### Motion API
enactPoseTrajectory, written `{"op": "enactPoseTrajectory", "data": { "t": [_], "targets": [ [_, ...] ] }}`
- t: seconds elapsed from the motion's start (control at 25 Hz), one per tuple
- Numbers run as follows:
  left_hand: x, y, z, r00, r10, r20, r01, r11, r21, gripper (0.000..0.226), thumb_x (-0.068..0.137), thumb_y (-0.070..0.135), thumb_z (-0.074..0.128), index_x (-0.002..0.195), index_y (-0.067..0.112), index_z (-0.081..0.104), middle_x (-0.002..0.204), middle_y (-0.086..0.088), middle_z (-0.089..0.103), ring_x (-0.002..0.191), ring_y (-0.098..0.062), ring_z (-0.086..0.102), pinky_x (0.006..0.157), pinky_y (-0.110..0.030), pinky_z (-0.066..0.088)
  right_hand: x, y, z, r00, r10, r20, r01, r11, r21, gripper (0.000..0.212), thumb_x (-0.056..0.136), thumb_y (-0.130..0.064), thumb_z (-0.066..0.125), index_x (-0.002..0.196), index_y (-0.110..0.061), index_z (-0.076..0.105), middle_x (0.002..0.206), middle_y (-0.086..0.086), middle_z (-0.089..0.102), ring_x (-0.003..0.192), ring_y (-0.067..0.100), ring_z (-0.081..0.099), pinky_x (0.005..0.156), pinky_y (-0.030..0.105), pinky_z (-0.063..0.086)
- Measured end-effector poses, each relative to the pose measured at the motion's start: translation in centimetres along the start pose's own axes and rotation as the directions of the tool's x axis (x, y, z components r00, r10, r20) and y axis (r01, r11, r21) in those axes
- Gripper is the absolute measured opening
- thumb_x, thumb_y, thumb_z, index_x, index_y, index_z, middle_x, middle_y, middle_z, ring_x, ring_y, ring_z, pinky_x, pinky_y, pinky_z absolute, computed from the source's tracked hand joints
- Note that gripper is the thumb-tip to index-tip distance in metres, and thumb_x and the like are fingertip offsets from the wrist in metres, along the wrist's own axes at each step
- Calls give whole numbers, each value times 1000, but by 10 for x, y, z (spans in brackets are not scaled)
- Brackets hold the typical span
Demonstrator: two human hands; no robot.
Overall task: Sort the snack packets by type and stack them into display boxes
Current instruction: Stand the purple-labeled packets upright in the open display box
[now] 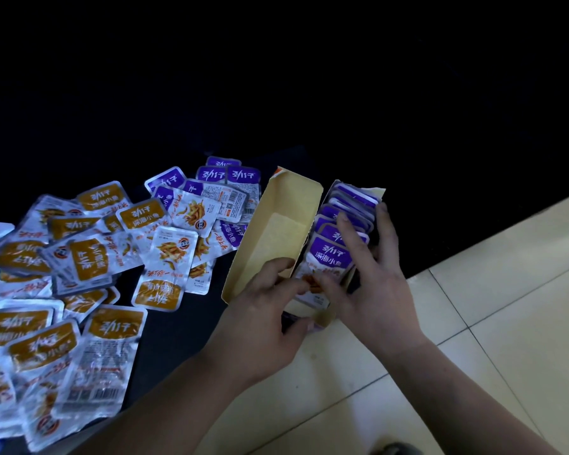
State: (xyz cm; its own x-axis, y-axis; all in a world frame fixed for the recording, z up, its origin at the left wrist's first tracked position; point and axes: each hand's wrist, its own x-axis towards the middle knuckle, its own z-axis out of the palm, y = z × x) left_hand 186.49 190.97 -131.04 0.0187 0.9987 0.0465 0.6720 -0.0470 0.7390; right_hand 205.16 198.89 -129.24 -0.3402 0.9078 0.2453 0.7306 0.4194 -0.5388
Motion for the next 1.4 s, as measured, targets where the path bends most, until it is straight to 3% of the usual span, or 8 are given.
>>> {"op": "enactPoseTrajectory", "data": {
  "t": [0.16,0.4,0.6,0.76,0.96,1.04,1.16,1.4],
  "targets": [
    [2,3,1,999,-35,-13,34,999,-36,28,80,43,75,105,38,66,142,31,40,119,6,55,80,-22,55,5,-9,5,993,97,63,-88,988,-125,112,72,-42,89,159,-43,18,170,6,-6,151,28,26,98,37,53],
    [2,2,2,994,-101,-41,99,994,-34,30,79,45,78,104,36,65,141,31,41,86,8,57,68,-20,48,22,-5,6,1000,15,-6,-16,964,-267,99,79,-32,85,159,-38,27,167,12,13,143,32,39,91,45,60],
    [2,5,3,994,-72,-84,65,994,-83,52,79,39,78,127,43,58,141,30,43,106,3,61,81,-24,56,20,-7,9,998,-58,-35,46,960,-276,96,82,-15,78,158,-39,25,163,18,22,132,35,49,85,49,61],
    [3,7,1,993,-70,-97,58,991,-120,76,80,33,80,147,46,46,140,30,44,110,5,60,87,-28,57,19,-10,8,999,-2,-36,-2,993,-121,102,86,-17,77,162,-38,13,168,13,9,141,27,40,85,43,62],
    [1,12,-2,994,-37,-106,26,994,-107,85,83,30,79,151,48,33,142,30,43,123,7,54,89,-27,57,12,-9,4,996,90,-30,-88,994,69,101,92,-22,75,162,-40,5,168,0,7,138,-26,7,87,13,47],
    [0,14,-3,994,-30,-106,21,996,-86,84,84,32,77,152,48,31,143,29,45,125,5,54,90,-29,58,5,-7,6,989,143,-26,-137,980,145,104,92,-26,75,161,-46,0,166,-6,11,143,-16,18,87,14,49],
    [-2,12,-5,987,-14,-157,17,1000,20,81,84,38,75,155,41,35,136,21,55,120,-2,57,89,-30,57,-9,-8,14,943,331,35,-322,880,348,105,89,-33,76,159,-51,0,160,-11,30,137,12,50,94,41,59],
    [-6,1,5,981,56,-185,-18,979,205,62,90,44,60,146,19,51,111,-1,71,100,-23,65,83,-42,58,-18,-21,16,930,348,115,-358,790,498,73,97,-25,69,155,-45,29,135,-23,59,123,0,60,91,34,59]
  ]
}}
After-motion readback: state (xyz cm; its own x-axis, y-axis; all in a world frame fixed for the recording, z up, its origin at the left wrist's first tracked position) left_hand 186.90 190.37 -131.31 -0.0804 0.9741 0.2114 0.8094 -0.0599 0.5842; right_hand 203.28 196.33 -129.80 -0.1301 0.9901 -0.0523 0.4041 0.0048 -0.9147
